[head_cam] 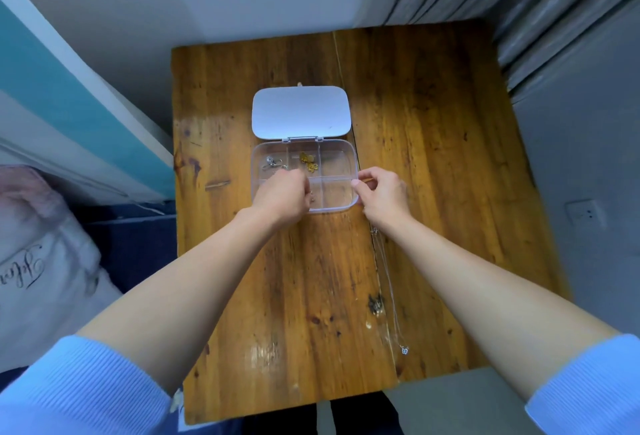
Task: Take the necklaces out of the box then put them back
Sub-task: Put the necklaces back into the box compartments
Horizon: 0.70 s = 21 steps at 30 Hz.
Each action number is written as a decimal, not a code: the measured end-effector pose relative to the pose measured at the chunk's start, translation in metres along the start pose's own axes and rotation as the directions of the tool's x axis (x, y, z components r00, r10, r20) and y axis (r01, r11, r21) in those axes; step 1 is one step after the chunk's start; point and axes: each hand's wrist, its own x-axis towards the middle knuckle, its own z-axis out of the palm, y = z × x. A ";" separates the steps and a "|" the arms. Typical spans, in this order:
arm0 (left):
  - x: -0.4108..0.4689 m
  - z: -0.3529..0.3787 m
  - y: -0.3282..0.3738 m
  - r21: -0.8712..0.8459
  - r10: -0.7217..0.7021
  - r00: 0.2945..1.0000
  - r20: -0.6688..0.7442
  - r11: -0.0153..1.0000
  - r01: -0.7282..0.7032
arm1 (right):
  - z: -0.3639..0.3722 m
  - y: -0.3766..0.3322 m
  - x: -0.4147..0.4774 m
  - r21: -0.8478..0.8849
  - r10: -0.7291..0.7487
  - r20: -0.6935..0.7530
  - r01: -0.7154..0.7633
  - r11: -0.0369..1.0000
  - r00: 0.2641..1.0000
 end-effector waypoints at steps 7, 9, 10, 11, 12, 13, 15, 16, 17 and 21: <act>-0.004 0.012 0.002 0.061 0.044 0.997 -0.065 0.997 -0.040 | 0.002 0.002 0.000 0.012 -0.007 -0.009 0.007 1.000 1.000; -0.006 0.013 0.001 0.058 0.054 0.997 -0.063 0.997 -0.050 | 0.002 0.002 0.001 0.023 -0.009 -0.001 0.009 1.000 1.000; -0.007 0.014 0.000 0.052 0.056 0.996 -0.064 0.997 -0.053 | 0.002 0.002 0.001 0.033 -0.006 0.010 0.006 0.999 1.000; -0.009 0.014 -0.001 0.043 0.058 0.996 -0.066 0.998 -0.055 | 0.000 0.002 0.001 0.048 0.000 0.027 -0.002 0.999 1.000; -0.011 0.014 -0.002 0.033 0.062 0.995 -0.074 0.998 -0.060 | -0.002 0.002 0.001 0.070 0.007 0.049 -0.011 0.998 0.999; -0.014 0.013 -0.002 0.025 0.069 0.993 -0.092 0.997 -0.067 | -0.005 0.002 0.001 0.095 0.015 0.071 -0.021 0.995 0.997; -0.020 0.015 0.000 0.006 0.092 0.982 -0.166 0.996 -0.092 | -0.014 0.008 0.000 0.125 0.026 0.095 -0.037 0.991 0.995; -0.024 0.016 0.003 -0.008 0.109 0.972 -0.208 0.994 -0.113 | -0.019 0.013 -0.003 0.118 0.032 0.095 -0.043 0.992 0.995; -0.029 0.018 0.008 -0.022 0.131 0.962 -0.240 0.990 -0.140 | -0.026 0.021 -0.007 0.096 0.039 0.092 -0.048 0.994 0.995; -0.040 0.035 0.035 -0.048 0.240 0.944 -0.228 0.965 -0.257 | -0.047 0.061 -0.044 -0.024 0.107 0.088 -0.105 0.994 0.990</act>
